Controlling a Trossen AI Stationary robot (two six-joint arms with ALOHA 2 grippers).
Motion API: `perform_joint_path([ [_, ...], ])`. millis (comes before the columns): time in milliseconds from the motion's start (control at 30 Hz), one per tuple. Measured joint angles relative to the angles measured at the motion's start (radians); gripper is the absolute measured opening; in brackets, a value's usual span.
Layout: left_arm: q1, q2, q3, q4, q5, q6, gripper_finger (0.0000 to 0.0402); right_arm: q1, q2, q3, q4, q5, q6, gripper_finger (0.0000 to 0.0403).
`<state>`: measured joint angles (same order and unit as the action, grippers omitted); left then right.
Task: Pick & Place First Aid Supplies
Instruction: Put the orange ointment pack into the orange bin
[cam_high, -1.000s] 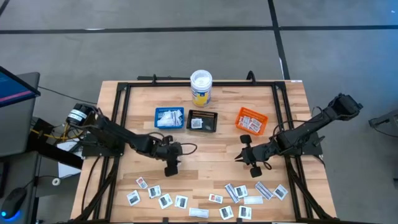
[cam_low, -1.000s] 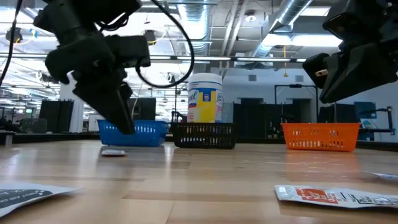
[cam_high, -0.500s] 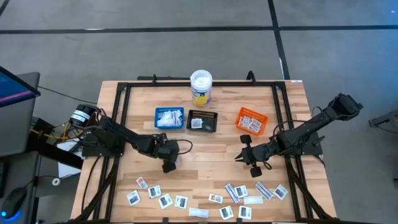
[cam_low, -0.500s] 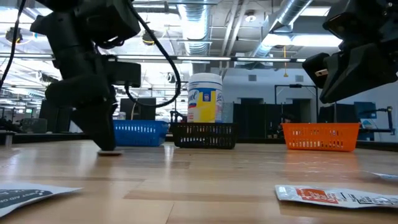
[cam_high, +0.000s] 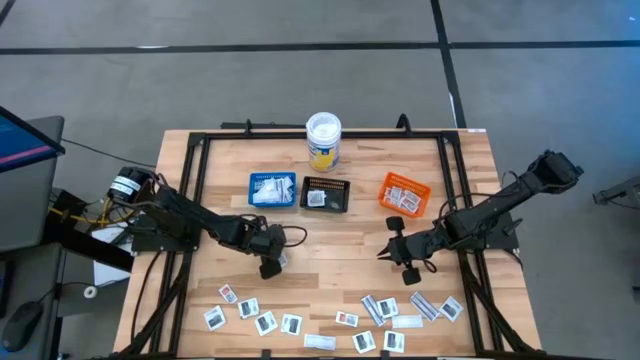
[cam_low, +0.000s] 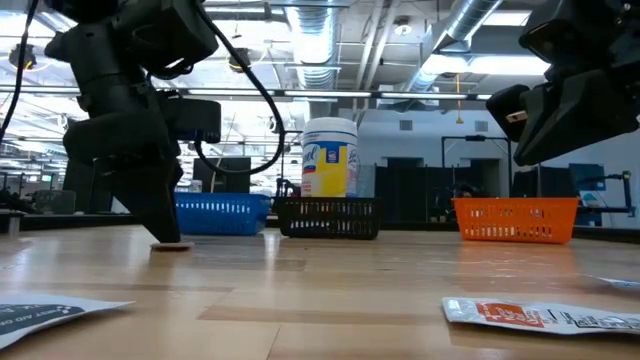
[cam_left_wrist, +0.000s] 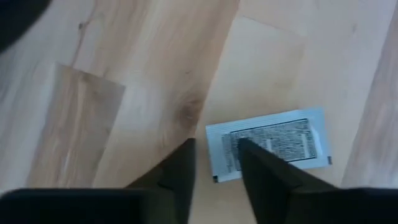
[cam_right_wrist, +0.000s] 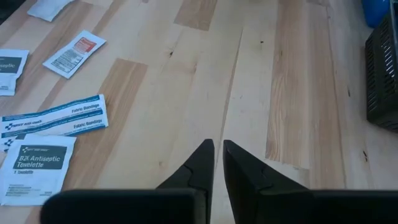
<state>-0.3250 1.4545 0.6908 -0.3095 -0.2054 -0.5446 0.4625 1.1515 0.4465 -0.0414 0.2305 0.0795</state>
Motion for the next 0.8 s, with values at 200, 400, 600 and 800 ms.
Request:
perform_joint_path([
  [200,0.005,-0.001,-0.054,0.143,0.012,-0.04,0.0011,-0.015,0.0,0.0,0.103,0.079,0.0,0.003],
  [400,0.001,0.012,-0.06,0.32,-0.065,0.078,0.0008,-0.085,0.0,0.0,0.203,0.123,-0.048,0.0042],
  [600,0.002,0.012,-0.06,0.616,-0.183,0.344,0.0005,-0.162,0.0,0.0,0.274,0.129,0.035,0.0063],
  [800,0.002,0.011,-0.06,0.82,-0.19,0.579,0.0004,-0.216,0.001,0.0,0.297,0.078,0.157,0.0097],
])
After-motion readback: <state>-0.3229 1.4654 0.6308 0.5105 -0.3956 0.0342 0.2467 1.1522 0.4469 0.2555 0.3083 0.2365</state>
